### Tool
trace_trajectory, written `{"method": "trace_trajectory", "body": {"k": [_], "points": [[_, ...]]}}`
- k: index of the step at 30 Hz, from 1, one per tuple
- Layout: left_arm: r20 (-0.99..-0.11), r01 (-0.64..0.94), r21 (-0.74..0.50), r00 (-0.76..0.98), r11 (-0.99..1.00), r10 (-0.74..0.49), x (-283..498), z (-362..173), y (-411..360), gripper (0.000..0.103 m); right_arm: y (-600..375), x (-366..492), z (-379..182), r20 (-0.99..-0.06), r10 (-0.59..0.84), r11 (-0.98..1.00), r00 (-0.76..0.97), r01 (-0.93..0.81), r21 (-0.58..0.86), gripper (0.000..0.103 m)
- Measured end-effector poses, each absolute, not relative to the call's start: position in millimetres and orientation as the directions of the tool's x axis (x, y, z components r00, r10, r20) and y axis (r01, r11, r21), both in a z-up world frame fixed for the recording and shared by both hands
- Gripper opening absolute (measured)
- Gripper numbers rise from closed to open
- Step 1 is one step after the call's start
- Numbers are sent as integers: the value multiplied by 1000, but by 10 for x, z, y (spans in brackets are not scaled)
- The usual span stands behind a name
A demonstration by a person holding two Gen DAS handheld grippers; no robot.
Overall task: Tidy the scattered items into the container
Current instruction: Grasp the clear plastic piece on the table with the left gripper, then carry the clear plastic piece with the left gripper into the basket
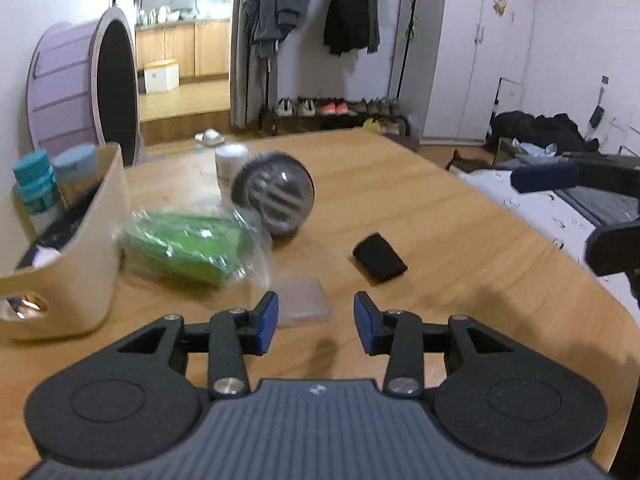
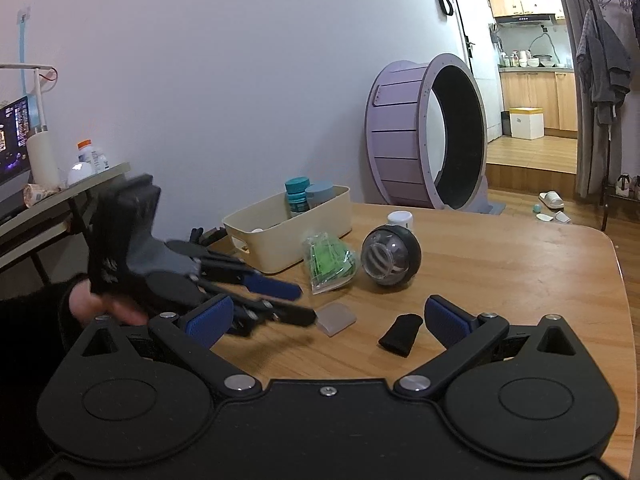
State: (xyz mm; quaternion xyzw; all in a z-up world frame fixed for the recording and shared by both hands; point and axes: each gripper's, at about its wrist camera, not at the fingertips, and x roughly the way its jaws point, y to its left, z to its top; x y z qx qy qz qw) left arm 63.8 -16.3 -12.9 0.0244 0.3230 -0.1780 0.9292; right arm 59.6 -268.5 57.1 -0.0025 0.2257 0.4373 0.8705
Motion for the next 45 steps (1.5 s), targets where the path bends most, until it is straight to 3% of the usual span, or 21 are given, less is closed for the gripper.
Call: {"method": "trace_trajectory", "body": {"k": [15, 25, 37, 45], "points": [[-613, 296, -28, 749, 955, -250, 722, -319, -266, 48, -2601, 539, 567, -401, 775, 592, 488, -783, 191, 103], [-559, 327, 4, 785, 945, -269, 624, -235, -302, 16, -2612, 520, 580, -395, 774, 596, 495, -781, 188, 103], [-438, 275, -28, 861, 961, -259, 476, 233, 53, 16, -2579, 570, 587, -382, 776, 599, 502, -777, 195, 103], [-385, 77, -40, 919, 996, -87, 550, 459, 716, 16, -2386, 573, 586, -377, 795, 570, 474, -796, 201, 103]]}}
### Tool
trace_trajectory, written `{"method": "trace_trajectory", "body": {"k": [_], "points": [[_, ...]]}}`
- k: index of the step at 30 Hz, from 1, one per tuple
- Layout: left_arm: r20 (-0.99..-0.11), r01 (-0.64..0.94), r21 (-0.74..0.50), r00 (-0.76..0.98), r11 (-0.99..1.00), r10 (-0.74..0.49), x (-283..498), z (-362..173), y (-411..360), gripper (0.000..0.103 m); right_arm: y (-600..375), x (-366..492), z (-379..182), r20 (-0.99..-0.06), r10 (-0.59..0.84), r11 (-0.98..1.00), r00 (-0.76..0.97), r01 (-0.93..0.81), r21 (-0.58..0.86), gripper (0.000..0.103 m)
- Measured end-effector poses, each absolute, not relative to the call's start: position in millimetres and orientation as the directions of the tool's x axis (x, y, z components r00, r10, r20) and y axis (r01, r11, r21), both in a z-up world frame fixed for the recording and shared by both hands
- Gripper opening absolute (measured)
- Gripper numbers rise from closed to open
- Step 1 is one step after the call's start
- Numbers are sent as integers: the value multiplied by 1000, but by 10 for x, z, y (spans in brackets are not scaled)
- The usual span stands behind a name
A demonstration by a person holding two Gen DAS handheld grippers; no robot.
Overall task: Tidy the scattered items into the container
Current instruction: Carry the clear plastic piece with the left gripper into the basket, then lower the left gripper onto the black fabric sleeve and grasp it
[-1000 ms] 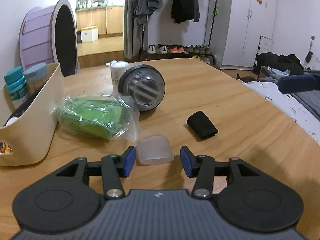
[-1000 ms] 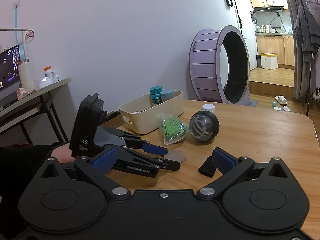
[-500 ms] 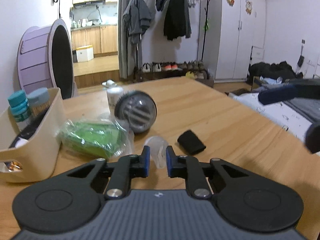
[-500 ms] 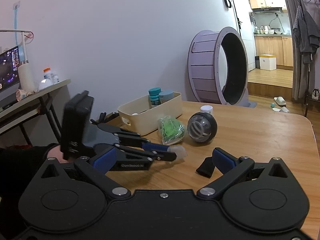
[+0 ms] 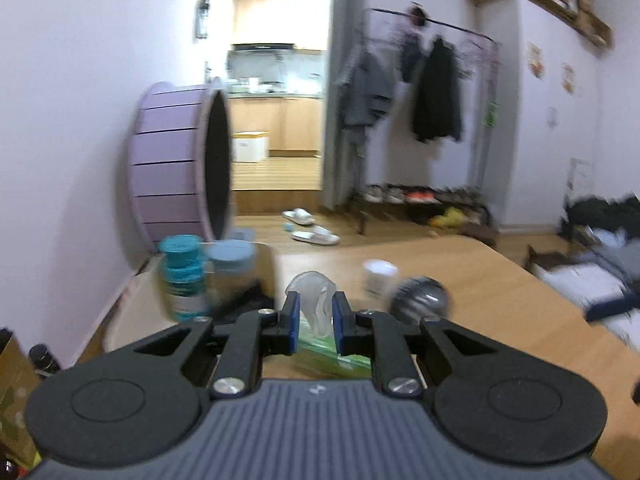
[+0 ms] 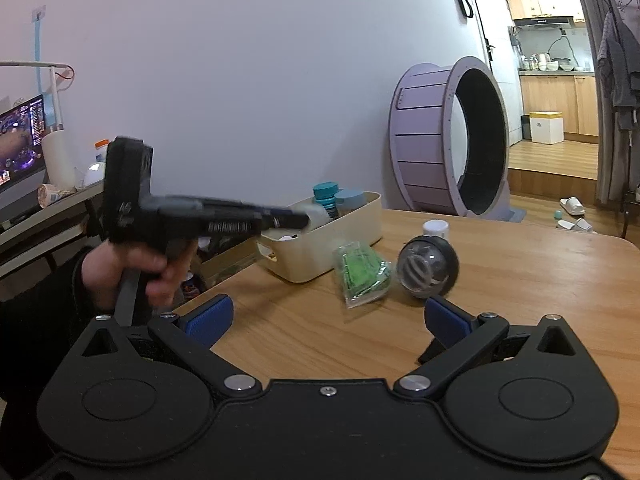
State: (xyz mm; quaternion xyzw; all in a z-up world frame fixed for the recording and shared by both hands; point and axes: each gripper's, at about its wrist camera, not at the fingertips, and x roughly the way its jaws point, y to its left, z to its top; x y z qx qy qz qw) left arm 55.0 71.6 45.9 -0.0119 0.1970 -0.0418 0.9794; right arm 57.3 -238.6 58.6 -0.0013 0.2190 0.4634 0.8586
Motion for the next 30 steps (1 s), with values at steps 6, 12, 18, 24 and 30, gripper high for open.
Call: {"method": "trace_trajectory", "body": {"k": [6, 12, 18, 24, 30], "points": [[-417, -66, -37, 908, 997, 45, 766, 397, 1129, 17, -2327, 572, 514, -403, 791, 568, 461, -798, 203, 103], [-469, -106, -32, 879, 994, 79, 905, 281, 1263, 28, -2338, 554, 499, -411, 787, 572, 460, -795, 204, 103], [-433, -96, -38, 899, 995, 71, 776, 397, 1258, 40, -2357, 555, 515, -406, 786, 575, 466, -793, 202, 103], [-432, -61, -47, 901, 997, 35, 750, 404, 1175, 44, -2445, 556, 538, -396, 782, 586, 481, -785, 202, 103], [-437, 152, -109, 880, 982, -185, 703, 422, 653, 45, -2568, 561, 576, -385, 772, 604, 506, -771, 199, 103]]}}
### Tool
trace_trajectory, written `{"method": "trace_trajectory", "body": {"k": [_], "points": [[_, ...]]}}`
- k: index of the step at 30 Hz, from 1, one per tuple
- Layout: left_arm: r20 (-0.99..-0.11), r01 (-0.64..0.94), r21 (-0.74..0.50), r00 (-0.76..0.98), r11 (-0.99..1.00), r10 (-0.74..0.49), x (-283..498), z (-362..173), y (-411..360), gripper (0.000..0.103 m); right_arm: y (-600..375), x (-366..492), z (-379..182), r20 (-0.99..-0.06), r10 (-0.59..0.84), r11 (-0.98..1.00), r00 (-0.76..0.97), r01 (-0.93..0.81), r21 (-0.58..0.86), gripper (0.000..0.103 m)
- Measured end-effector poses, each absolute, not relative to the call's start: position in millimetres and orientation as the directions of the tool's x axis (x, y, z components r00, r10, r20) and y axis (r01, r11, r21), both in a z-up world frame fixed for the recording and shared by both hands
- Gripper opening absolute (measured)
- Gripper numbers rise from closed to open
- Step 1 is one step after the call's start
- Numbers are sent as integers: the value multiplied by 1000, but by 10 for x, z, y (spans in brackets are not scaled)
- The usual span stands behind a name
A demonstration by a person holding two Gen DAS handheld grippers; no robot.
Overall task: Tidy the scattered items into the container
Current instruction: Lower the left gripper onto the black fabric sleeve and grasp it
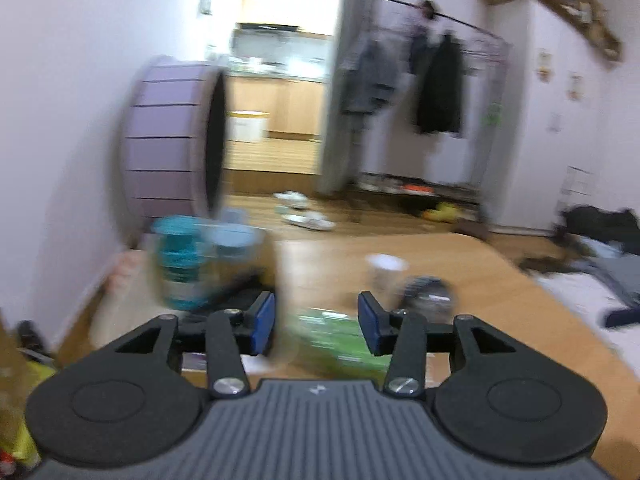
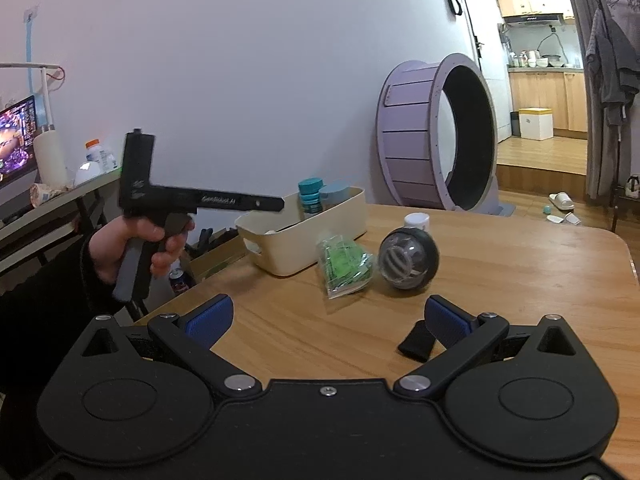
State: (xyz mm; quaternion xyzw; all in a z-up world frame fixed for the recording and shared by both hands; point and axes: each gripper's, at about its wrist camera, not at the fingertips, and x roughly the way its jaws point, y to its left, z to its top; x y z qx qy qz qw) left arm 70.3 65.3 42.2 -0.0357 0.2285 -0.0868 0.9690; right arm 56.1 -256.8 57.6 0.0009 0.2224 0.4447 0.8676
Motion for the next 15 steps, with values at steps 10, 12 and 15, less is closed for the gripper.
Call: {"method": "trace_trajectory", "body": {"k": [10, 12, 15], "points": [[-496, 404, -91, 774, 910, -393, 626, 146, -302, 45, -2876, 601, 608, -378, 737, 656, 561, -729, 196, 103], [-512, 410, -89, 763, 908, -395, 663, 64, -430, 45, -2930, 603, 609, -373, 733, 662, 569, -723, 197, 103], [-537, 411, -85, 748, 908, -389, 751, -54, -569, 45, -2993, 609, 612, -366, 728, 670, 580, -715, 200, 103]]}}
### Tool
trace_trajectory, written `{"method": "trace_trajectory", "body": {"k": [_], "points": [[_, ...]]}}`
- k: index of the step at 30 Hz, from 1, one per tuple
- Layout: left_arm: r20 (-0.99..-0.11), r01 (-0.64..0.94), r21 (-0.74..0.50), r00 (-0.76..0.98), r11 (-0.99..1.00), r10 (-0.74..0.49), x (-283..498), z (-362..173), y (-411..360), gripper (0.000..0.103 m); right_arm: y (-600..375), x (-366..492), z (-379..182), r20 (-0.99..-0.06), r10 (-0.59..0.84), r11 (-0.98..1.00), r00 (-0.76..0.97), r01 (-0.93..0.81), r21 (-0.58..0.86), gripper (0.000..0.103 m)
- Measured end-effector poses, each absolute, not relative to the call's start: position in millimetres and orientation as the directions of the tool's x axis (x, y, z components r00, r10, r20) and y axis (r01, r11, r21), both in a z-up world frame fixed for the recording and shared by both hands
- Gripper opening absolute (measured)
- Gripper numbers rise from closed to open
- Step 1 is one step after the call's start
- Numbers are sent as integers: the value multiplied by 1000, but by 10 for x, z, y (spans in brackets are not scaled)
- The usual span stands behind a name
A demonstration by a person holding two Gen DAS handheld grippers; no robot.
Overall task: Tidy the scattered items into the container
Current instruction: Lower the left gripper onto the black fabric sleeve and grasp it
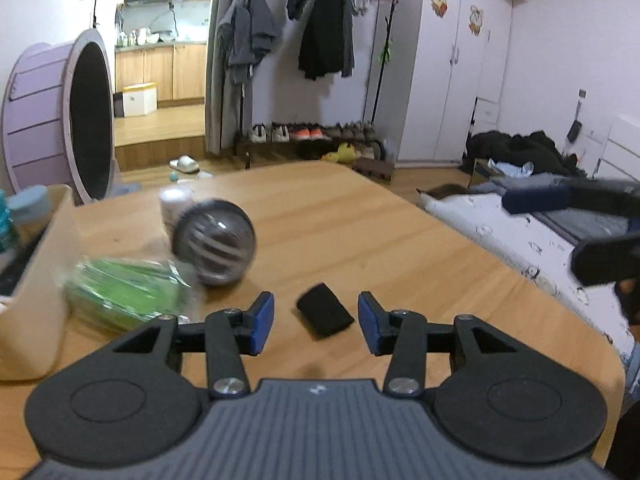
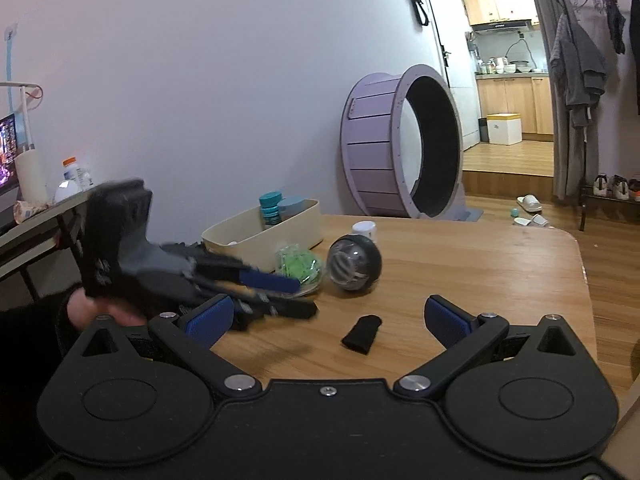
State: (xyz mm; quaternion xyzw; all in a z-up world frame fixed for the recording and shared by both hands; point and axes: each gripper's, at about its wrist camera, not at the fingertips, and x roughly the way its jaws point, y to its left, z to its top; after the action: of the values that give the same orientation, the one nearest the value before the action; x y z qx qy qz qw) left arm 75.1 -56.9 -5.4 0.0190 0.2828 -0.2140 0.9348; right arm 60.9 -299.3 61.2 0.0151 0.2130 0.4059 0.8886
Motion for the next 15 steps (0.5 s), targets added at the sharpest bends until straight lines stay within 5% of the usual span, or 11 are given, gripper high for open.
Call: {"method": "trace_trajectory", "body": {"k": [15], "points": [[-593, 355, -54, 740, 933, -316, 915, -292, -788, 45, -3020, 650, 553, -377, 707, 691, 598, -699, 185, 103]]}}
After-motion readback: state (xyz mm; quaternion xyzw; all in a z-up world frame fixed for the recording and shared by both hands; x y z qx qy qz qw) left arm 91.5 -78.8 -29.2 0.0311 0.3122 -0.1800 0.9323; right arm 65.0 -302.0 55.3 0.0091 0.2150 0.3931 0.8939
